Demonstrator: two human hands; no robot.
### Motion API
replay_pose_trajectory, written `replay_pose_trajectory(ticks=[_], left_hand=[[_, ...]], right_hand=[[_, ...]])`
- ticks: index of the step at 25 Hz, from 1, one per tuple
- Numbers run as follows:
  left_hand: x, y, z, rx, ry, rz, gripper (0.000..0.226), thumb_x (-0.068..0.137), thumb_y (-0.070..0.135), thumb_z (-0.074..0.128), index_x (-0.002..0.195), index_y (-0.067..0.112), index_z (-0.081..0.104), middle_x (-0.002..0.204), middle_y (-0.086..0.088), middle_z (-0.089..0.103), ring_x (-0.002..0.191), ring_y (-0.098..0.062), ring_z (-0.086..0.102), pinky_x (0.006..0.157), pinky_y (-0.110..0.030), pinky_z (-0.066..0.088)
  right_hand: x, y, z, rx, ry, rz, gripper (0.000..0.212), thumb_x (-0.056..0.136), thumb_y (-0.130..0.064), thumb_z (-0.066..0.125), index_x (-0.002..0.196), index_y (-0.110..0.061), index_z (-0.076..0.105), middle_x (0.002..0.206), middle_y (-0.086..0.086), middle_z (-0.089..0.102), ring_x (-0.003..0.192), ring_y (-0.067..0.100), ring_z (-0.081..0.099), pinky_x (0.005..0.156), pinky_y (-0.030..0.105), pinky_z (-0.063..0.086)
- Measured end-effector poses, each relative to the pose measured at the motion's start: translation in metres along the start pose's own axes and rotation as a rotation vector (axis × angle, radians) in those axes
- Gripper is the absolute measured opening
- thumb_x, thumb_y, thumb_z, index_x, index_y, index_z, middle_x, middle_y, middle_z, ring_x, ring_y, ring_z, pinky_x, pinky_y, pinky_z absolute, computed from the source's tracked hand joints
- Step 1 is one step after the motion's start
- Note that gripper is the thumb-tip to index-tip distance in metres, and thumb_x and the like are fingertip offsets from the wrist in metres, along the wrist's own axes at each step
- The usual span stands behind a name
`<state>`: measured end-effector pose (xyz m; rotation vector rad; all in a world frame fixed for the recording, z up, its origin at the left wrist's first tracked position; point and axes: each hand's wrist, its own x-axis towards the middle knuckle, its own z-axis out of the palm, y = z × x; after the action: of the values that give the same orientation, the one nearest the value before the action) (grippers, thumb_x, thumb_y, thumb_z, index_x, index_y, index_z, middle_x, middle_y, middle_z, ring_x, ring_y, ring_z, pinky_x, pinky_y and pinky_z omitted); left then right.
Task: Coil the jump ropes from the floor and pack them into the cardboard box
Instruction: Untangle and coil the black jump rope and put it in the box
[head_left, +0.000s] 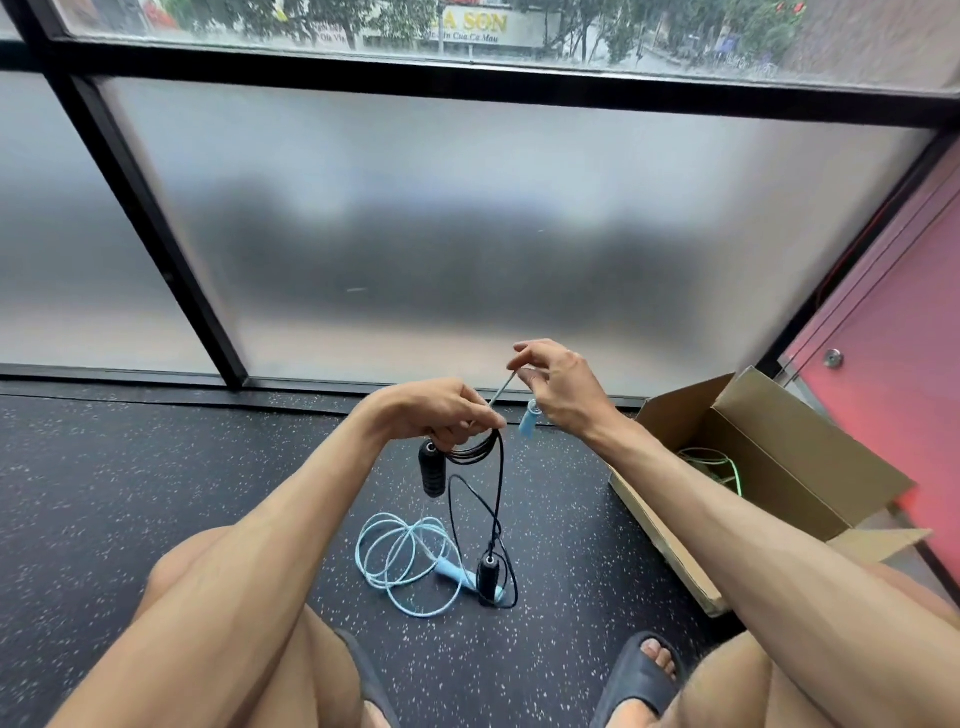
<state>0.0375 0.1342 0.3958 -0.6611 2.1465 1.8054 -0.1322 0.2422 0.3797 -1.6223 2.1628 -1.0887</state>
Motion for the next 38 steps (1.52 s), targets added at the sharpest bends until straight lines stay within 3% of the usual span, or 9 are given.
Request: replay_pose_trajectory(ticks=[3,7,11,16,22,26,28,31,38], left_hand=[[-0.004,0.005,-0.002,-0.125,0.033,0.111,0.04,0.099,0.025,0.057,0.062,0.019,0.043,0.054,0.004,0.024,0.05,-0.014,0.015,0.049,-0.027,0.014],[-0.008,0.013,-0.004,-0.378,0.111,0.295,0.044,0.102,0.025,0.051,0.062,0.02,0.032,0.053,0.004,0.021,0.049,-0.014,0.013,0.05,-0.03,0.011],[-0.011,0.02,-0.011,-0.619,0.208,0.428,0.043,0.102,0.026,0.048,0.063,0.019,0.031,0.048,0.007,0.019,0.044,-0.011,0.011,0.048,-0.029,0.01],[-0.012,0.02,-0.016,-0.779,0.327,0.505,0.04,0.103,0.026,0.046,0.066,0.018,0.033,0.045,0.008,0.02,0.039,-0.009,0.014,0.043,-0.024,0.013],[-0.01,0.008,-0.032,-0.714,0.616,0.439,0.041,0.102,0.023,0.05,0.064,0.016,0.039,0.043,0.008,0.019,0.034,-0.006,0.015,0.038,-0.016,0.014],[-0.003,-0.009,-0.031,-0.358,0.803,0.31,0.043,0.1,0.029,0.057,0.064,0.006,0.061,0.041,0.008,0.029,0.034,-0.008,0.023,0.039,-0.015,0.021],[0.0,-0.013,-0.023,-0.156,0.837,0.279,0.043,0.098,0.036,0.059,0.071,0.006,0.073,0.047,0.002,0.038,0.04,-0.012,0.032,0.043,-0.018,0.027],[0.003,-0.014,-0.013,-0.063,0.752,0.28,0.041,0.097,0.039,0.059,0.077,0.008,0.077,0.057,-0.006,0.043,0.051,-0.017,0.038,0.052,-0.025,0.032],[0.005,-0.01,0.024,0.009,0.307,0.255,0.041,0.095,0.043,0.06,0.078,0.006,0.058,0.059,0.001,0.035,0.051,-0.012,0.029,0.049,-0.025,0.026]], right_hand=[[-0.005,-0.003,0.006,0.072,-0.24,0.22,0.038,0.094,0.007,0.049,0.123,-0.015,0.06,0.123,0.005,0.062,0.083,0.013,0.069,0.074,0.042,0.061],[-0.019,0.003,0.012,0.114,-0.711,0.404,0.042,0.091,0.014,0.045,0.119,-0.013,0.059,0.119,0.008,0.065,0.105,0.021,0.065,0.083,0.038,0.057],[-0.043,0.025,0.032,0.055,-0.924,0.493,0.053,0.084,0.013,0.044,0.119,-0.025,0.054,0.124,0.008,0.061,0.09,0.013,0.055,0.068,0.028,0.047],[-0.048,0.033,0.051,0.162,-0.671,0.421,0.016,0.087,-0.011,0.069,0.096,-0.018,0.058,0.085,0.003,0.064,0.07,0.013,0.054,0.061,0.028,0.045],[-0.048,0.029,0.047,0.274,-0.518,0.38,0.007,0.096,-0.008,0.058,0.089,-0.01,0.057,0.086,0.021,0.067,0.079,0.033,0.068,0.078,0.054,0.057],[-0.045,0.014,0.026,0.34,-0.359,0.303,0.012,0.098,-0.012,0.058,0.098,0.0,0.057,0.077,0.005,0.06,0.06,0.008,0.061,0.059,0.03,0.056],[-0.041,0.007,0.014,0.403,-0.305,0.289,0.022,0.099,-0.015,0.056,0.104,0.006,0.057,0.08,0.005,0.06,0.065,0.007,0.061,0.061,0.029,0.056],[-0.037,-0.001,0.0,0.51,-0.252,0.257,0.024,0.099,-0.019,0.058,0.105,0.005,0.057,0.088,0.013,0.066,0.081,0.023,0.068,0.073,0.045,0.06],[-0.033,-0.008,-0.019,0.568,-0.047,0.277,0.024,0.098,-0.018,0.059,0.111,0.003,0.062,0.097,0.02,0.072,0.088,0.031,0.072,0.069,0.041,0.062]])
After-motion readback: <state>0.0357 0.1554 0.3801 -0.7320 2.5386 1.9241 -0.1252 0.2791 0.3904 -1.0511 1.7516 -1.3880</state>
